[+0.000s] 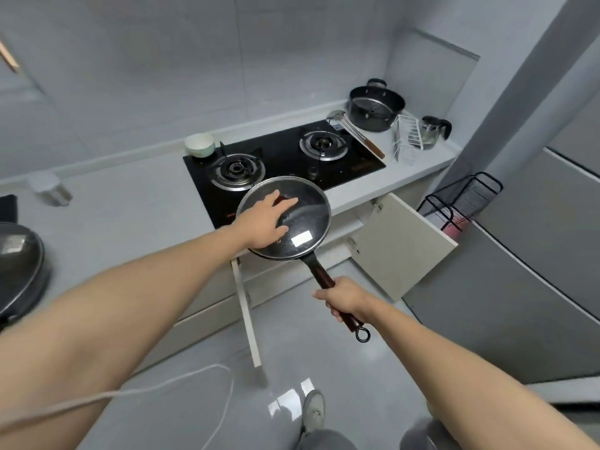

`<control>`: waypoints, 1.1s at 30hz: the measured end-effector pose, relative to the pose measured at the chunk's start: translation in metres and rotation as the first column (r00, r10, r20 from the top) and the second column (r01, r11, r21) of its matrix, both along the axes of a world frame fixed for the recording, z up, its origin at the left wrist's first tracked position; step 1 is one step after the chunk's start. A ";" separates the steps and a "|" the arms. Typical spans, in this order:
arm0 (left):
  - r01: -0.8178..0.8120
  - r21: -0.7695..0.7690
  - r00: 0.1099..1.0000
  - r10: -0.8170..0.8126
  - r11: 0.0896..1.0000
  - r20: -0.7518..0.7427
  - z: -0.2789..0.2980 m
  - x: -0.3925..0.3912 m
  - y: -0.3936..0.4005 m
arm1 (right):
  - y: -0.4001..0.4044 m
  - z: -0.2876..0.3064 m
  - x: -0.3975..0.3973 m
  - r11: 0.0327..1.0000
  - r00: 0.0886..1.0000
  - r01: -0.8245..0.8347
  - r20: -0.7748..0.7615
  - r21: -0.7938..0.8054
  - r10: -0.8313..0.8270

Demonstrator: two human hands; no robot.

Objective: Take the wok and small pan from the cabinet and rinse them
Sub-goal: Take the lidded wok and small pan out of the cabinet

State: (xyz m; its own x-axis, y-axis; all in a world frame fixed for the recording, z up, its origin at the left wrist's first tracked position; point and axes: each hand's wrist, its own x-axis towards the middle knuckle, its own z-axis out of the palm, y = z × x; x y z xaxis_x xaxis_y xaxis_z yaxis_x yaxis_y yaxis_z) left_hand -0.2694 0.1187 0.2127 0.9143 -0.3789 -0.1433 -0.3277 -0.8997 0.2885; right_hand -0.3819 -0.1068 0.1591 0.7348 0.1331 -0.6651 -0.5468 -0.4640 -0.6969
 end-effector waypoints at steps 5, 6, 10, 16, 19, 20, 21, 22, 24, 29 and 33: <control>-0.175 -0.002 0.983 0.175 0.985 0.054 0.028 0.018 0.051 | 0.054 0.018 0.043 0.991 0.994 -0.104 0.032 0.084 0.102; -0.210 0.006 0.976 0.209 0.978 0.064 0.031 0.021 0.063 | 0.064 0.018 0.054 0.987 0.991 -0.134 0.037 0.092 0.131; -0.339 0.039 0.939 0.336 0.940 0.070 0.036 0.028 0.127 | 0.121 0.019 0.090 0.958 0.965 -0.262 0.062 0.116 0.257; -0.492 0.066 0.870 0.493 0.868 0.001 0.016 0.014 0.226 | 0.223 -0.002 0.102 0.915 0.922 -0.386 0.005 0.121 0.388; -0.521 0.091 0.848 0.527 0.848 -0.057 -0.001 0.012 0.275 | 0.271 -0.015 0.104 0.904 0.908 -0.414 -0.030 0.107 0.419; -0.527 0.088 0.843 0.533 0.845 -0.077 -0.008 0.012 0.291 | 0.286 -0.021 0.105 0.903 0.906 -0.417 -0.035 0.098 0.422; -0.526 0.088 0.841 0.532 0.846 -0.094 -0.014 0.011 0.306 | 0.301 -0.026 0.105 0.903 0.904 -0.419 -0.044 0.094 0.424; -0.522 0.085 0.842 0.528 0.849 -0.107 -0.020 0.012 0.321 | 0.316 -0.031 0.105 0.905 0.905 -0.416 -0.054 0.091 0.421; -0.513 0.085 0.844 0.520 0.854 -0.128 -0.033 0.014 0.354 | 0.348 -0.041 0.106 0.909 0.906 -0.410 -0.080 0.083 0.416; -0.503 0.088 0.840 0.510 0.860 -0.185 -0.056 0.019 0.412 | 0.406 -0.057 0.108 0.909 0.902 -0.411 -0.112 0.065 0.416; -0.466 0.079 0.849 0.471 0.881 -0.240 -0.070 0.024 0.438 | 0.428 -0.068 0.108 0.926 0.914 -0.366 -0.149 0.091 0.376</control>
